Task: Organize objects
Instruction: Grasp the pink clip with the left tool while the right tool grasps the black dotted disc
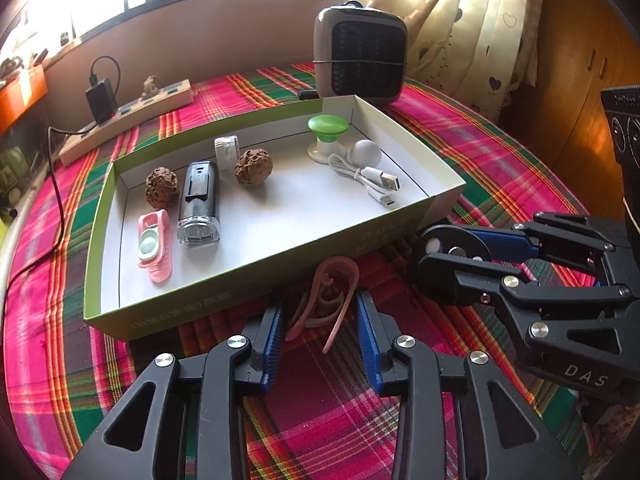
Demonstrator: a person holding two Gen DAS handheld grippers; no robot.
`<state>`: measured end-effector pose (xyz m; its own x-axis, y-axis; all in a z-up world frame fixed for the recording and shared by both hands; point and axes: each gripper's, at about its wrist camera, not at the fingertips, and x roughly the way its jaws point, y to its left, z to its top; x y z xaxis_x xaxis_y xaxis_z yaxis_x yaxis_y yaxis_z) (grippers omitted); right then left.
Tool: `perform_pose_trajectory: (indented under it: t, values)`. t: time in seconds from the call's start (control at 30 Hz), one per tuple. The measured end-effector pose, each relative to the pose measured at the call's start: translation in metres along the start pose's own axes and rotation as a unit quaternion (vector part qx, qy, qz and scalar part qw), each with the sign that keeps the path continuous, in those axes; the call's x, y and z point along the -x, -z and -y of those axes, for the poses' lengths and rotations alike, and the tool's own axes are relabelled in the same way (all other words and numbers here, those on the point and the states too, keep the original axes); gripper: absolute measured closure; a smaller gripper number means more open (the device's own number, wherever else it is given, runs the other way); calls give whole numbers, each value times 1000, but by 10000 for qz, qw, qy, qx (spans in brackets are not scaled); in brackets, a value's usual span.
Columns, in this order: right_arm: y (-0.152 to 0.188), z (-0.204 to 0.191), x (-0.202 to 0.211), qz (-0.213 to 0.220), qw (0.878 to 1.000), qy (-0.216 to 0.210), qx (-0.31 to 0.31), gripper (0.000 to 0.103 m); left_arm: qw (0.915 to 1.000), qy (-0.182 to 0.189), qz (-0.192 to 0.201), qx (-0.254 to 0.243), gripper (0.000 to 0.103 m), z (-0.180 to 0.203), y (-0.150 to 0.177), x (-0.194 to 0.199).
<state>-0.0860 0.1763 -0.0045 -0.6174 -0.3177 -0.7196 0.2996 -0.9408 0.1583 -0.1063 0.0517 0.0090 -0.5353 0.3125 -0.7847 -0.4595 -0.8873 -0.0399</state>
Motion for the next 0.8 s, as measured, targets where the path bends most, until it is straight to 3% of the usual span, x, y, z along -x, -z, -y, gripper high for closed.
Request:
perform_pose_trajectory:
  t: [0.37,0.47,0.8]
  values:
    - [1,2,1,16,10000,3,-23,75,9998,-162,24,-77,71,8,-1,-3]
    - [1,2,2,17,10000,1,-24,75,9998,-172,31,-23,81,7,-1,-2]
    - [2,0,1,-3,10000,-5,-24,75,9998,-171,39,17,82,5,0,-2]
